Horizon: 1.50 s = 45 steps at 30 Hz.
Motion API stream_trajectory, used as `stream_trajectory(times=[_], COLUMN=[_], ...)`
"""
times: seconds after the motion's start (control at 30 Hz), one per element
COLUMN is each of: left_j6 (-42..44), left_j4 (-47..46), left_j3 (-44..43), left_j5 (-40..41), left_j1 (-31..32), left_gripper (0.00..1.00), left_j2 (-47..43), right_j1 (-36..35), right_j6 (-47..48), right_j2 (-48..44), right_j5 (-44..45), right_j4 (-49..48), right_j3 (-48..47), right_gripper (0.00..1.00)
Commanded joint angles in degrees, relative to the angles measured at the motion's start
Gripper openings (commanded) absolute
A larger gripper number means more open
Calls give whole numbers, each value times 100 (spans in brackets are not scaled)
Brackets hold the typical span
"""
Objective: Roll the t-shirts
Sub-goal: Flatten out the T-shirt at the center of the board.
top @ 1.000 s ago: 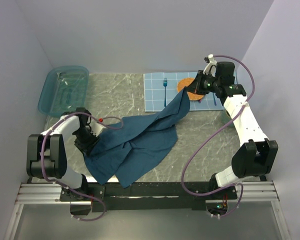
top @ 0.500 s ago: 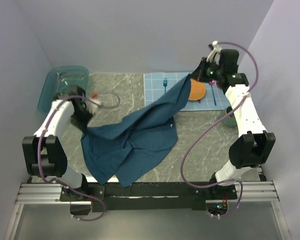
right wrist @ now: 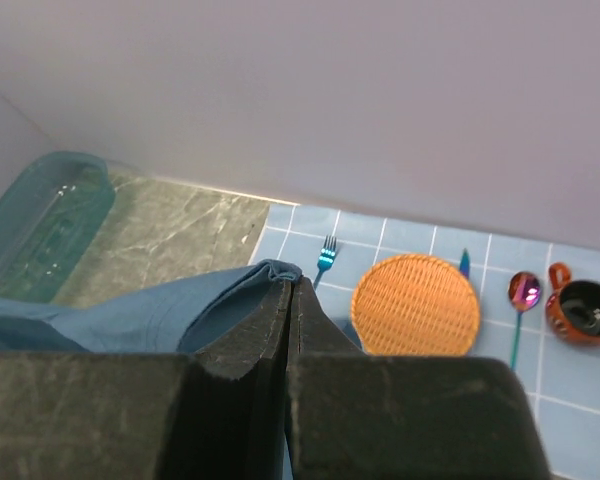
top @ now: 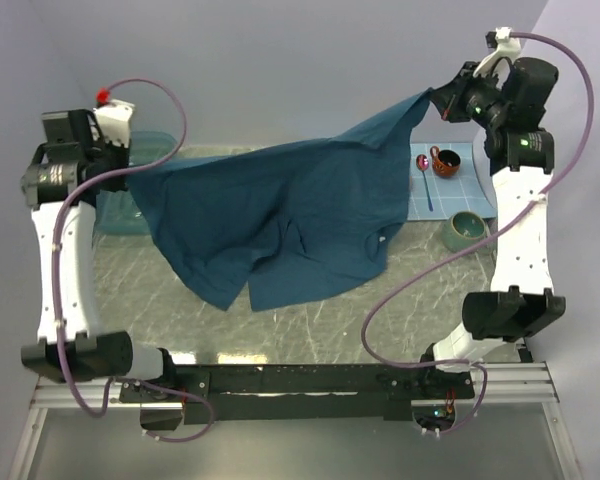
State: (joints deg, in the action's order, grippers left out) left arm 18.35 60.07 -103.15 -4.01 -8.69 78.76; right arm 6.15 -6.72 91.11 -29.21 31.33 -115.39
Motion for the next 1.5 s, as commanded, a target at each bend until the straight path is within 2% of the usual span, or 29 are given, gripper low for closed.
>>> stream_trajectory(times=[0.0, 0.1, 0.2, 0.33, 0.47, 0.67, 0.9, 1.1, 1.2, 1.27, 1.4, 1.47], left_j6=[-534, -517, -482, -507, -578, -490, -341, 105, 370, 459, 652, 696], left_j4=[-689, -918, -752, -549, -873, -1314, -1192, -1270, -1323, -1262, -1700, -1998], left_j3=[-415, -966, -1870, -2604, -2386, -2148, -2937, -3194, -3316, -3475, -2669, -1843], left_j5=[383, 375, 383, 585, 682, 1016, 1718, 2799, 2932, 2898, 2626, 2450], left_j1=[-63, -54, -54, -54, -54, -54, 42, 833, 1123, 1246, 1448, 1466], left_gripper=[1, 1, 1, 1, 1, 1, 1, 1, 1, 1, 1, 1], left_j2=[-730, -933, -801, -704, -1143, -1829, -2110, -2584, -2612, -2454, -2392, -2348], right_j1=[53, 61, 61, 53, 70, 61, 61, 88, 105, 97, 97, 97], right_j6=[426, 417, 356, 93, -127, 39, -22, -22, -5, -31, -5, 144], right_j2=[-856, -1322, -1630, -1921, -2273, -2808, -3240, -3714, -3592, -3539, -3206, -3012], right_j5=[109, 153, 153, 153, 117, 363, 583, 723, 917, 952, 1049, 1093], right_j4=[-303, -592, -725, -594, -400, 179, 944, 998, 1077, 937, 297, -90], right_j3=[-98, 96, 17, -229, -448, -1257, -2205, -2628, -2979, -2884, -2341, -1928], right_gripper=[0, 0, 0, 0, 0, 0, 0, 0, 0, 0, 0, 0])
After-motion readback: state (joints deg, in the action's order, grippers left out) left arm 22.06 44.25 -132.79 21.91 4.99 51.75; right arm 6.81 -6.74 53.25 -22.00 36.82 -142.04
